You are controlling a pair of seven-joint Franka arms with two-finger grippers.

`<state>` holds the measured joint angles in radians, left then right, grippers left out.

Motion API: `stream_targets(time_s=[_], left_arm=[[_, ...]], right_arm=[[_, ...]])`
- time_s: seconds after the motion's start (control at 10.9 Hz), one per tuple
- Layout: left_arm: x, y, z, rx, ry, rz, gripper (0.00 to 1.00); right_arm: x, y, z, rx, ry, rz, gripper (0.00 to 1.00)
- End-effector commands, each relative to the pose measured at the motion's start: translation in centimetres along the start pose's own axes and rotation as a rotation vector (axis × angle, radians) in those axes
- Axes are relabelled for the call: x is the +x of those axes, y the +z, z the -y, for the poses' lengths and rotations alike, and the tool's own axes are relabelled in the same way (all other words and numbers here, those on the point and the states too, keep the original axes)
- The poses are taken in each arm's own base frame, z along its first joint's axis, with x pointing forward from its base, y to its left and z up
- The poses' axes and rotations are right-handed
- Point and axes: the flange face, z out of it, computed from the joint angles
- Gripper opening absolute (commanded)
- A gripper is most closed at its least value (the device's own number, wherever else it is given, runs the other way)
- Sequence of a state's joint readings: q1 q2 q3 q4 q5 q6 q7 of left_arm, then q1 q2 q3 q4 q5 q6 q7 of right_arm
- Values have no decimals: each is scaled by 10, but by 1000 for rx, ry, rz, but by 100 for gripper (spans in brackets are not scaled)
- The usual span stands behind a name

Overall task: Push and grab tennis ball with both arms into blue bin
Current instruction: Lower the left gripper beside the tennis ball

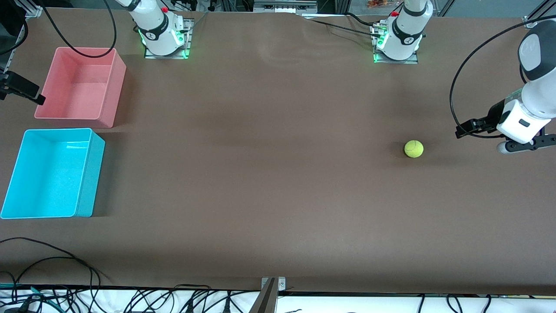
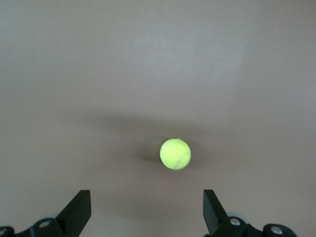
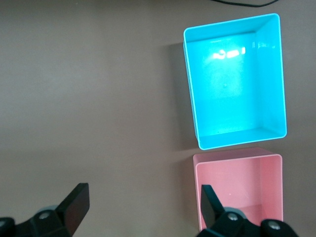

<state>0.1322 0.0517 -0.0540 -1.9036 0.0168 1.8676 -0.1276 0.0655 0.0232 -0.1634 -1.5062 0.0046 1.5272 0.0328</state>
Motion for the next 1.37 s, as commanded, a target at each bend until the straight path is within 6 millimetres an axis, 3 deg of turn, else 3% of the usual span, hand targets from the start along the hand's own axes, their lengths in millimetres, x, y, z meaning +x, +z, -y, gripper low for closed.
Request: stream_targets(time_s=[0.0,0.46,0.92,1.01,1.1,1.28], left_arm=[[-3,53,5,14,18,-57,100],[-11,112,-1,6,41,-100,100],[-13,169,-4,-10,178,-112,100],[-16,175,-5,-9,182,-99,96],[-17,179,-8,-7,193,-91,83],[-20,185,-12,4,380,-78,41]], right_arm=[[7,-5,-2,10,1,-43,100],[14,1,-1,7,1,-55,100],[12,1,0,5,-11,-44,100],[12,1,0,5,-11,-42,100],[12,1,0,5,-11,-42,100],[12,2,6,5,-20,-39,100]])
